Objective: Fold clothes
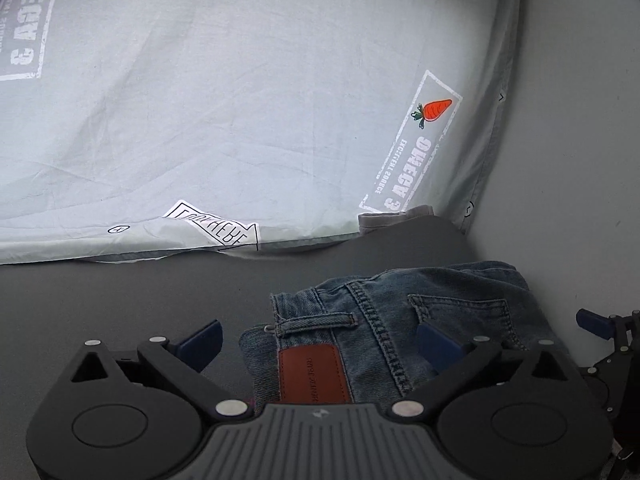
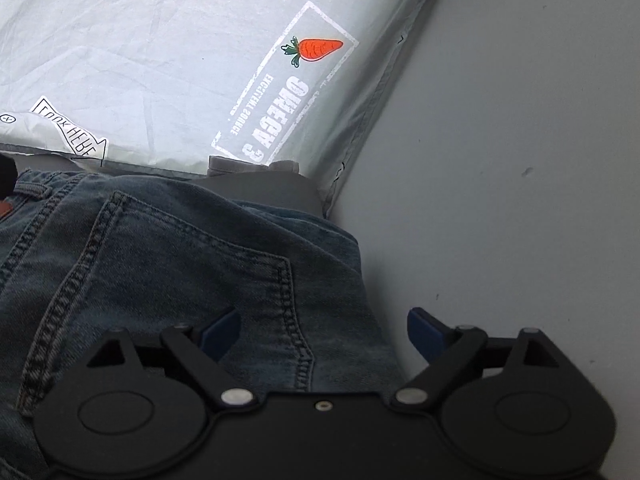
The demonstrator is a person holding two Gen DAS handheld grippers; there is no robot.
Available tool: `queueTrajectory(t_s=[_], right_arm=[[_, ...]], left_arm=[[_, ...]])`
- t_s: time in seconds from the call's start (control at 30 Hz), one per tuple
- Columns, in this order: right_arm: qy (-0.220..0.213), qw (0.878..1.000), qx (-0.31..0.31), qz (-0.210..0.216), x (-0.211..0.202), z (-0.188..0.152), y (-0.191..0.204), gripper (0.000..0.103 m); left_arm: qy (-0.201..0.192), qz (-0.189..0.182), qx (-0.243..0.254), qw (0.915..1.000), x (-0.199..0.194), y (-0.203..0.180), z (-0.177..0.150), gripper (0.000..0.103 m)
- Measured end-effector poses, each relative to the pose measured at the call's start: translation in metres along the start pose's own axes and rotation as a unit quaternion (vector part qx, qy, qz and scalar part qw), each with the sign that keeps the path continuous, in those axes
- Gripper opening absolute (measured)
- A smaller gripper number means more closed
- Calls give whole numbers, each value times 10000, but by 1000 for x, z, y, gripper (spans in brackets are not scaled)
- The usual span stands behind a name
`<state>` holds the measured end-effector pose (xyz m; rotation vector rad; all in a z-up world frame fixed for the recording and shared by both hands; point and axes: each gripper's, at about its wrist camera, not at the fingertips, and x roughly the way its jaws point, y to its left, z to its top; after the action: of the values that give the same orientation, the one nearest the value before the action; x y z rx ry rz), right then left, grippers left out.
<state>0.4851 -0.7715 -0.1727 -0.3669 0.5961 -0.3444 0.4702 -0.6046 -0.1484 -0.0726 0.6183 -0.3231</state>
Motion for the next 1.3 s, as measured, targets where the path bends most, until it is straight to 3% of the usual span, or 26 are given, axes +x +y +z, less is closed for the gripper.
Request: queueTrajectory(t_s=[0.13, 0.23, 0.37, 0.67, 0.87, 1.03, 1.2, 1.3], right_arm=[[-261, 9988, 135, 383, -64, 18, -6, 92], [-440, 9950, 416, 791, -120, 19, -7, 99], [-734, 9829, 732, 1523, -196, 18, -5, 102], [-1223, 9508, 1222, 2571, -316, 17, 19, 102], [-1470, 9341, 1424, 2924, -379, 19, 54, 103], [-1451, 9284, 1776, 2923, -446, 19, 104, 102], [-1382, 9251, 2022, 2903, -523, 14, 166, 102], [-1255, 9304, 1951, 2838, -573, 7, 204, 102]], left_arm=[[-592, -53, -73, 9982, -81, 14, 7, 102], [-984, -84, -141, 9950, -150, 28, 4, 103], [-1395, -54, -399, 9894, -231, 49, -9, 103], [-1495, 218, -433, 9876, -355, 99, -31, 103], [-1357, 511, -308, 9889, -414, 154, -42, 103], [-1414, 818, 52, 9865, -477, 220, -56, 103], [-1379, 661, 13, 9882, -547, 303, -82, 103], [-1453, 486, -113, 9881, -587, 346, -106, 103]])
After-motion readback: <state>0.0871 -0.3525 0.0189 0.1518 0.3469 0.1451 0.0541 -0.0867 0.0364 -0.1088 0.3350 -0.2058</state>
